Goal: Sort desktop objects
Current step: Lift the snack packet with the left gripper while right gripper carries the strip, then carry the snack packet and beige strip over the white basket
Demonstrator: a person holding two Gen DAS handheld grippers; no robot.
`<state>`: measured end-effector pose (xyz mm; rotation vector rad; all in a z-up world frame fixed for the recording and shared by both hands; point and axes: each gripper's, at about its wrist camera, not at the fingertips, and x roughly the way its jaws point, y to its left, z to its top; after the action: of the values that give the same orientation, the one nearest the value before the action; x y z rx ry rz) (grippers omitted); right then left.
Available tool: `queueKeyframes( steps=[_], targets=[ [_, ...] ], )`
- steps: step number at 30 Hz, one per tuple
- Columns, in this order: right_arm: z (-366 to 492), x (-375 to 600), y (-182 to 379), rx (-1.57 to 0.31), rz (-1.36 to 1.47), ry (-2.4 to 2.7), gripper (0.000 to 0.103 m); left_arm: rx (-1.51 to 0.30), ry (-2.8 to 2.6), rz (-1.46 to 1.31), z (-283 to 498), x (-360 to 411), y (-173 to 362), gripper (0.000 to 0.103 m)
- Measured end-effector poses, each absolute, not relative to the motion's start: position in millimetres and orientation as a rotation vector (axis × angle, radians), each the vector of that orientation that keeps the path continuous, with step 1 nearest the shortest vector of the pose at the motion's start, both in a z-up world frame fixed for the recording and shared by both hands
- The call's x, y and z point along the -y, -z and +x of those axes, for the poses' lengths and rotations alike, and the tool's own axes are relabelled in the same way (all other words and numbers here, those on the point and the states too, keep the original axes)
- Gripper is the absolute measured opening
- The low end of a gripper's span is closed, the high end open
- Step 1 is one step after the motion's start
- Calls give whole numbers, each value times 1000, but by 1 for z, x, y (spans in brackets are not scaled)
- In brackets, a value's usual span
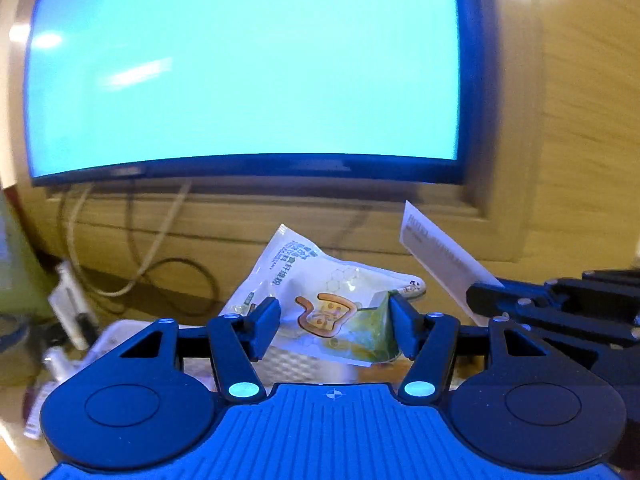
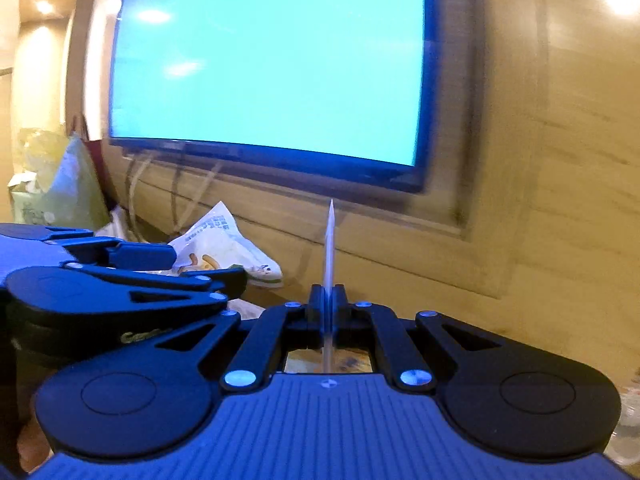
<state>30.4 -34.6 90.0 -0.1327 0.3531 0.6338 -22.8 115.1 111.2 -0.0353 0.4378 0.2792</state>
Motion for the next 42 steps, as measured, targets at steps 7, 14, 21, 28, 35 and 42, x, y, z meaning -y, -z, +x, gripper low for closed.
queueKeyframes(
  steps=[7, 14, 21, 28, 35, 42],
  targets=[
    [29, -39, -80, -386, -122, -720, 4, -476, -389, -31, -25, -187, -102, 61],
    [28, -99, -53, -488, -113, -762, 4, -555, -435, -30, -27, -243, -76, 62],
    [28, -133, -22, -576, -140, -751, 4, -623, -420, -53, -29, -276, -46, 62],
    [35, -145, 0, -631, -169, -713, 4, -664, -369, -63, -22, -283, -23, 63],
    [41, -146, 10, -661, -177, -680, 6, -689, -337, -68, -11, -286, -10, 63],
    [47, -147, 19, -713, -174, -640, 27, -714, -338, -69, -7, -286, -2, 70]
  ],
)
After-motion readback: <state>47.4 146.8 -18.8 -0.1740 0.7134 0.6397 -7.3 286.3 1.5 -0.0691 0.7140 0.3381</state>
